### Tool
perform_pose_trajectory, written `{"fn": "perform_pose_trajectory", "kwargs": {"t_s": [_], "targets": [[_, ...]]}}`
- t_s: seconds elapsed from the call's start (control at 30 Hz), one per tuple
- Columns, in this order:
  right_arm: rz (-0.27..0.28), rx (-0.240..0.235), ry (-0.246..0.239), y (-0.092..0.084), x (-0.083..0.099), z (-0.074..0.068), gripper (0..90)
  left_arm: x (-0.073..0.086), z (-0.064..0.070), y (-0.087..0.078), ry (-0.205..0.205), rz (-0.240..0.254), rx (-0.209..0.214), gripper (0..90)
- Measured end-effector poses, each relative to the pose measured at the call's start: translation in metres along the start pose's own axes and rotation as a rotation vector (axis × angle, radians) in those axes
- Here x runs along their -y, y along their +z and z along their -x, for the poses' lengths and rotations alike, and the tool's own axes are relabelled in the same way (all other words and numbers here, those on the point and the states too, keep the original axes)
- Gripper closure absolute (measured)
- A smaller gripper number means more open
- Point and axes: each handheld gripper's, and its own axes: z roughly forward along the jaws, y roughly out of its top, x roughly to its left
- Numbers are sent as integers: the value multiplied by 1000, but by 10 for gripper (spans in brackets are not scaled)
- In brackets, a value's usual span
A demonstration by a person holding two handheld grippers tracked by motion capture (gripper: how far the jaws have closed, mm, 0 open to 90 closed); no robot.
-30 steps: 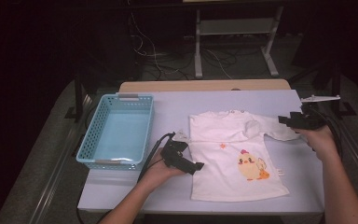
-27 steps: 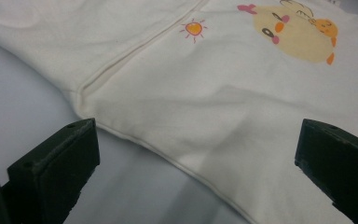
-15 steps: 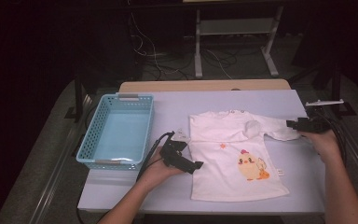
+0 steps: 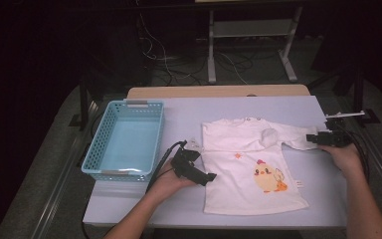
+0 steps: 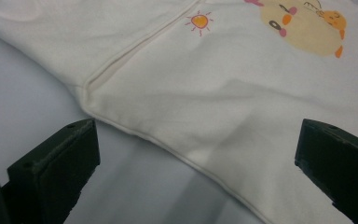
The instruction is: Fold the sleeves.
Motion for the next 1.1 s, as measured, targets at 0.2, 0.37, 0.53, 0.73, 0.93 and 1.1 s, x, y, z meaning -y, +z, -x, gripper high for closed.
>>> {"fn": "perform_pose_trajectory", "kwargs": {"t_s": [0.2, 0.37, 0.53, 0.73, 0.93, 1.1], "targets": [[-18, -6, 18, 3, 3, 2, 529, 0, -1, 1, -2, -11, 4, 0], [-20, -10, 23, 2, 4, 3, 661, 0, -2, 1, -2, -3, 5, 0], [-23, -9, 9, 2, 4, 2, 807, 0, -2, 0, -9, -6, 1, 0], [-8, 0, -17, 0, 2, 0, 853, 1, -3, 0, -9, -5, -2, 0], [11, 14, -9, -3, 0, 2, 857, 1, -5, -1, -14, 1, -5, 0], [49, 26, -1, -6, -4, 7, 860, 1, -5, -1, -18, 3, -9, 0]]}}
